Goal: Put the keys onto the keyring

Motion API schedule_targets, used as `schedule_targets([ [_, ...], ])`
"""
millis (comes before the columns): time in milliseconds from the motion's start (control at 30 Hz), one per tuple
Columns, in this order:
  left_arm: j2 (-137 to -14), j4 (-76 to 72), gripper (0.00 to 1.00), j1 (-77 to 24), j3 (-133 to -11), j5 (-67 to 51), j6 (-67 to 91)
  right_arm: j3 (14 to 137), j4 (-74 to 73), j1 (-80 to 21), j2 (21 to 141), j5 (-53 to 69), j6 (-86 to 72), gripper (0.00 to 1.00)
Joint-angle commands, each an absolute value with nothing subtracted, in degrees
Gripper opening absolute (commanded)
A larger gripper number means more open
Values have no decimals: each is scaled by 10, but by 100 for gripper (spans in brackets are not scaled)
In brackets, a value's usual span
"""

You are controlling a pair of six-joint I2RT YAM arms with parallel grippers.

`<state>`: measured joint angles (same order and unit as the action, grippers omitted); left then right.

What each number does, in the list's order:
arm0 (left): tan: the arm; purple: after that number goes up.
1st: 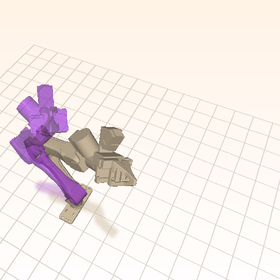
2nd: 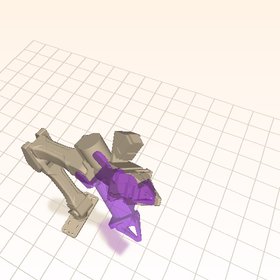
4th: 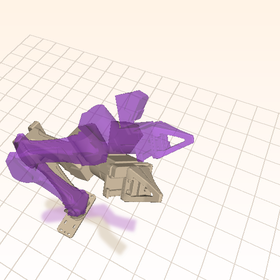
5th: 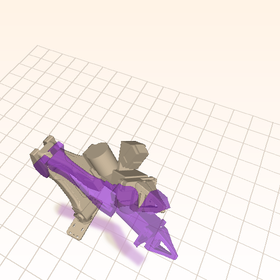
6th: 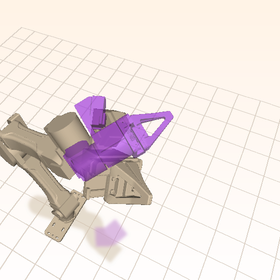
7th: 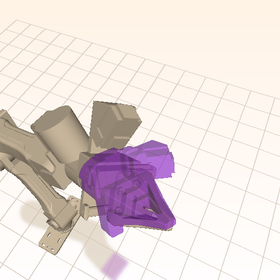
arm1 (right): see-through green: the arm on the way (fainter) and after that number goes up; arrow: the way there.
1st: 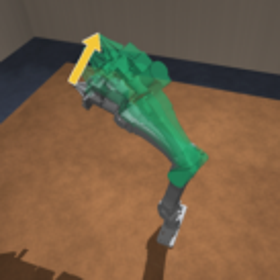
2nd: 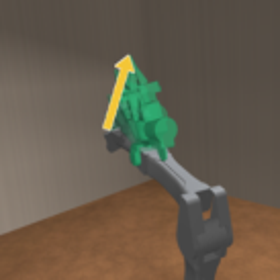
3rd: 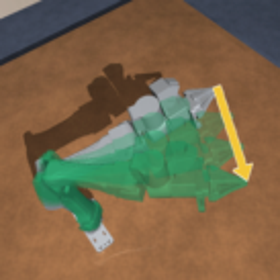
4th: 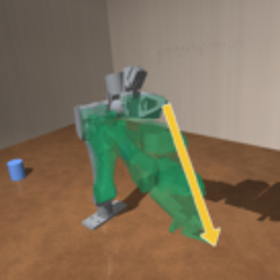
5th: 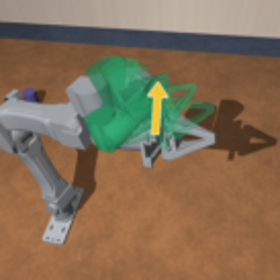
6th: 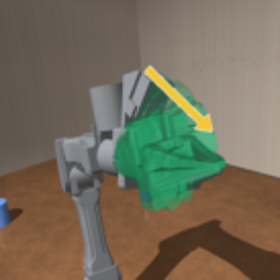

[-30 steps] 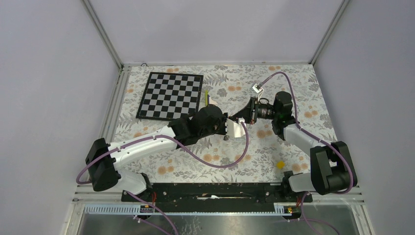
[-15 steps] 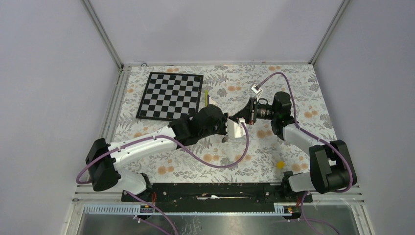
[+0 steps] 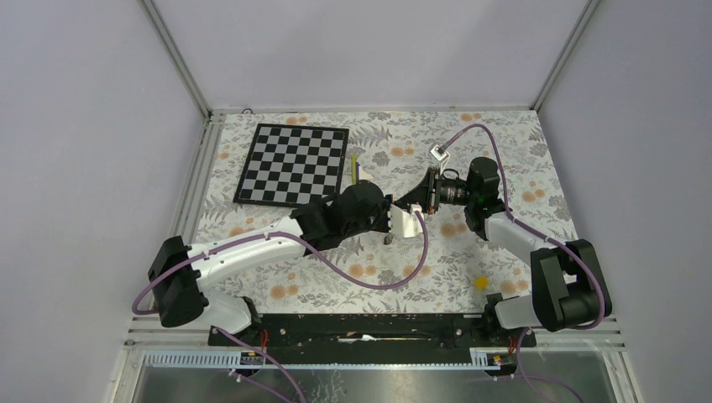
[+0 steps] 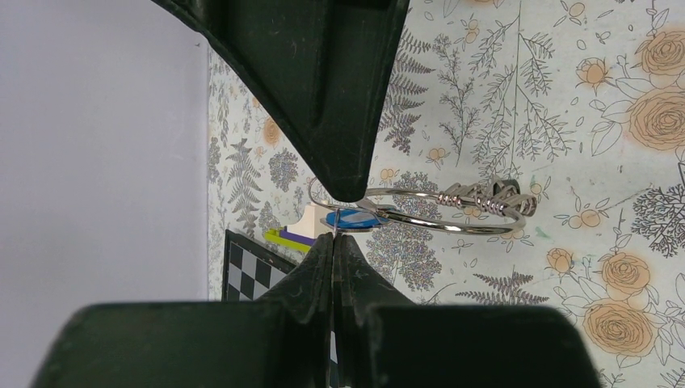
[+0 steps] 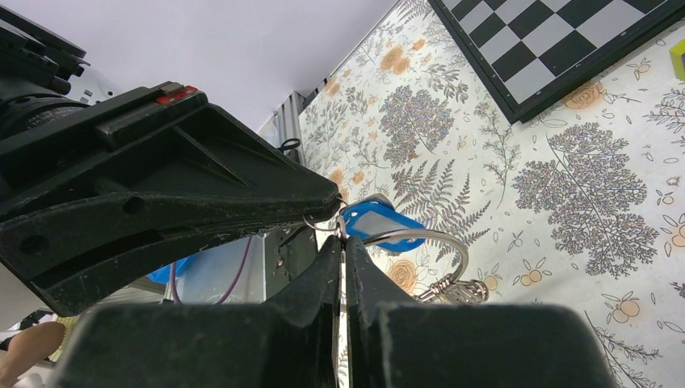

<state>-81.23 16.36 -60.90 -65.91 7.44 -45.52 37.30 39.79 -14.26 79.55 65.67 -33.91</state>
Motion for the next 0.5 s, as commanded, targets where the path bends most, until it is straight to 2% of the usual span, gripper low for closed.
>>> schedule_targets([
  [0, -814, 137, 0, -613, -678, 87, -459, 383, 432, -149, 797, 678, -341, 0],
  [467, -815, 138, 0, -613, -681, 85, -456, 382, 439, -157, 801, 688, -341, 0],
])
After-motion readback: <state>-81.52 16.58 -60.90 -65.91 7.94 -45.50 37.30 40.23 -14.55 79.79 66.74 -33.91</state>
